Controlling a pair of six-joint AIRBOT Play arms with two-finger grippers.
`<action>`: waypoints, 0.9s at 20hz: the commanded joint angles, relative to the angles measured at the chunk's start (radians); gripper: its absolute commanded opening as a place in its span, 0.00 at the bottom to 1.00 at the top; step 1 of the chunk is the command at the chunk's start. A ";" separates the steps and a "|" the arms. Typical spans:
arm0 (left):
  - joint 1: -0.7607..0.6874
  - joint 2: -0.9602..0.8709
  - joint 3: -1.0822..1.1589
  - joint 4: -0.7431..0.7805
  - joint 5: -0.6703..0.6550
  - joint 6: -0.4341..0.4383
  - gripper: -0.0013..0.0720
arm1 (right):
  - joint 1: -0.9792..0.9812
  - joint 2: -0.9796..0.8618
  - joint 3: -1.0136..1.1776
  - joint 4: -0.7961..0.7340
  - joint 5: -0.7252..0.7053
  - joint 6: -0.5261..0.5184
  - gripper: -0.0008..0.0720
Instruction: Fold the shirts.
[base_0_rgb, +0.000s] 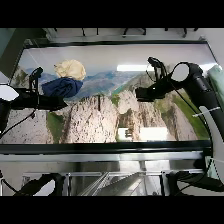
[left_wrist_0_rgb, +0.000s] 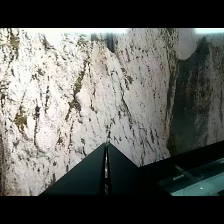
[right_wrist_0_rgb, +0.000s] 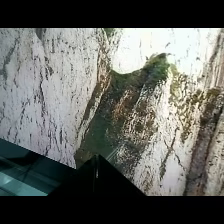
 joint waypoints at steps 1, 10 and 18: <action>0.001 0.000 0.001 0.000 0.001 0.011 0.04 | 0.000 0.001 0.000 0.000 0.000 0.000 0.04; 0.156 -0.132 0.024 0.174 0.289 -0.160 0.92 | 0.000 0.000 0.000 0.000 0.000 0.000 0.04; 0.298 -0.647 0.381 0.093 0.307 0.003 0.92 | 0.000 -0.006 0.000 0.000 0.000 0.000 0.04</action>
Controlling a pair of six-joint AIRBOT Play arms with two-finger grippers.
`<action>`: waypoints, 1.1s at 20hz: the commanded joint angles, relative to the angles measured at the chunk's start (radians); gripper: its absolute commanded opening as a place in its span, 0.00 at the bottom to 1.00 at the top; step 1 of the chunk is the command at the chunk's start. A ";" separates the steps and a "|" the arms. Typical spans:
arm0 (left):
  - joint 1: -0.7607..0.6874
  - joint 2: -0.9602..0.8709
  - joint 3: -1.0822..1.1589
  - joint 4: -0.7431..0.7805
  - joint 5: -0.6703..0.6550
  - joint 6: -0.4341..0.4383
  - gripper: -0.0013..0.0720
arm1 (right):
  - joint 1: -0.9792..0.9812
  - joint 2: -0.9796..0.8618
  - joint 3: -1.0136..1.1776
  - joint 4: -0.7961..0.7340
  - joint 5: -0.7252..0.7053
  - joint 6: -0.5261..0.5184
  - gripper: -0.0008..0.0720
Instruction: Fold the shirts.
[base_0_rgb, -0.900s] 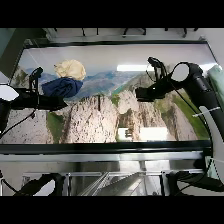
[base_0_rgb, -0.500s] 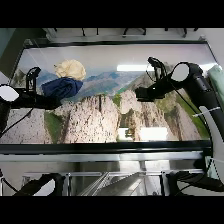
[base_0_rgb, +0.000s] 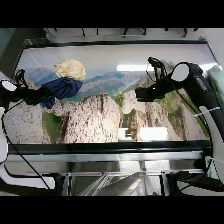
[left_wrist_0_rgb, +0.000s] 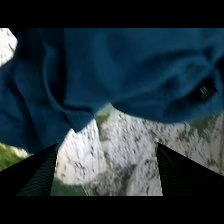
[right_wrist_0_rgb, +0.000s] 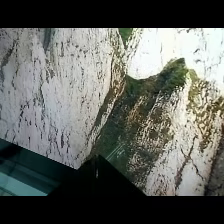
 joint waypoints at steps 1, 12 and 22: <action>0.031 -0.192 0.160 -0.019 0.044 0.055 0.92 | 0.000 -0.003 0.000 0.000 0.000 0.000 0.04; -0.021 -0.325 0.497 -0.068 -0.136 0.123 0.04 | 0.000 -0.004 0.000 0.000 0.000 0.000 0.04; -0.189 0.201 0.061 -0.068 -0.196 0.036 0.04 | -0.013 -0.008 0.001 0.014 0.055 -0.099 0.04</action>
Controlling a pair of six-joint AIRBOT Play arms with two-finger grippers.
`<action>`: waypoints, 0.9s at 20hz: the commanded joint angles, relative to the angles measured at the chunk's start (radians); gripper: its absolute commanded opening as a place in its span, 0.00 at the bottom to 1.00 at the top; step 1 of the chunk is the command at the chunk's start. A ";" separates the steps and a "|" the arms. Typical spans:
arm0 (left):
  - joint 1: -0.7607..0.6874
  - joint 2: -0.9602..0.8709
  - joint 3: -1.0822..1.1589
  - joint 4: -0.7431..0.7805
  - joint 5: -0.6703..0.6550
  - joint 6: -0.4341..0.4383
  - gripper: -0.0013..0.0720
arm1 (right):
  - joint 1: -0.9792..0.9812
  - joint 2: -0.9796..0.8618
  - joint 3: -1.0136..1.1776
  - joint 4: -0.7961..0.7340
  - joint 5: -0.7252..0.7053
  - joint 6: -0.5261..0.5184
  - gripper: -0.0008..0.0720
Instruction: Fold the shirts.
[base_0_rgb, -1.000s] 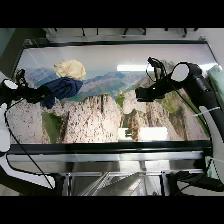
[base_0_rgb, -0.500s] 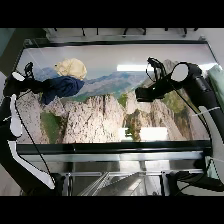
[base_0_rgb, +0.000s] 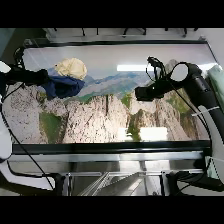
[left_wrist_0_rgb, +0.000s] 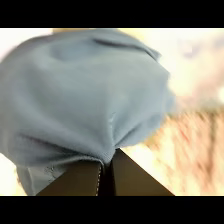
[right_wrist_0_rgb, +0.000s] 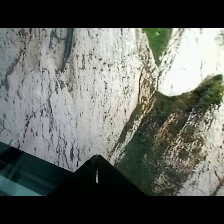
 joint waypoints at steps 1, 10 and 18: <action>-0.136 0.244 -0.266 0.000 -0.006 -0.071 0.04 | -0.024 -0.001 0.000 -0.005 0.124 -0.100 0.04; -0.934 0.503 -0.661 0.000 0.592 -0.614 0.04 | -0.389 0.180 -0.001 -0.015 0.219 -0.196 0.04; -1.204 0.094 -0.334 0.007 0.546 -0.647 0.74 | -0.514 0.222 -0.008 -0.015 0.236 -0.181 0.04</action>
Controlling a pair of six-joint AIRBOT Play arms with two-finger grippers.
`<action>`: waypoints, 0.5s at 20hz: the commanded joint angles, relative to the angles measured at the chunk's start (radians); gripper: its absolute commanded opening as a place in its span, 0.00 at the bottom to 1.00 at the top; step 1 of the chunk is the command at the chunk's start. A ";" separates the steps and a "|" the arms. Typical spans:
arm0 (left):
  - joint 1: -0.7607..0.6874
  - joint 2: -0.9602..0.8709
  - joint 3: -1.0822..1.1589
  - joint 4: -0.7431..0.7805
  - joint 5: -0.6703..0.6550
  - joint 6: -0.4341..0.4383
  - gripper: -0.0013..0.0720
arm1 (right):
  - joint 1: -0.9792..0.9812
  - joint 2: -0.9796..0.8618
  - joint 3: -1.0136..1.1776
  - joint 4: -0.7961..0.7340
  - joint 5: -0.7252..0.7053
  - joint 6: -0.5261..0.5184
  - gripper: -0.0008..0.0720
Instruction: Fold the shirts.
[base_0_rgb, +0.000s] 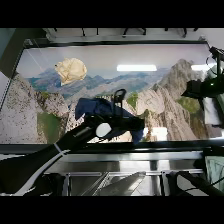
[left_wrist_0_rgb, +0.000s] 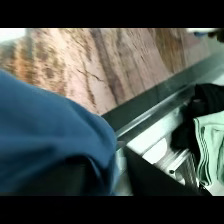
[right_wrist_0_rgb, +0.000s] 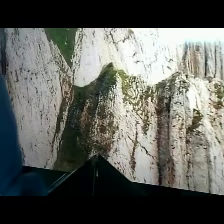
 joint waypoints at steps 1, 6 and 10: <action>-0.021 -0.121 0.153 0.011 -0.150 -0.001 0.94 | -0.027 0.008 -0.010 0.000 0.005 0.002 0.04; 0.172 0.036 0.166 0.192 -0.634 0.246 0.93 | -0.024 -0.038 -0.015 0.051 0.026 0.001 0.04; 0.484 0.246 -0.058 0.185 -0.697 0.343 0.93 | -0.002 -0.132 -0.026 0.100 0.066 0.002 0.05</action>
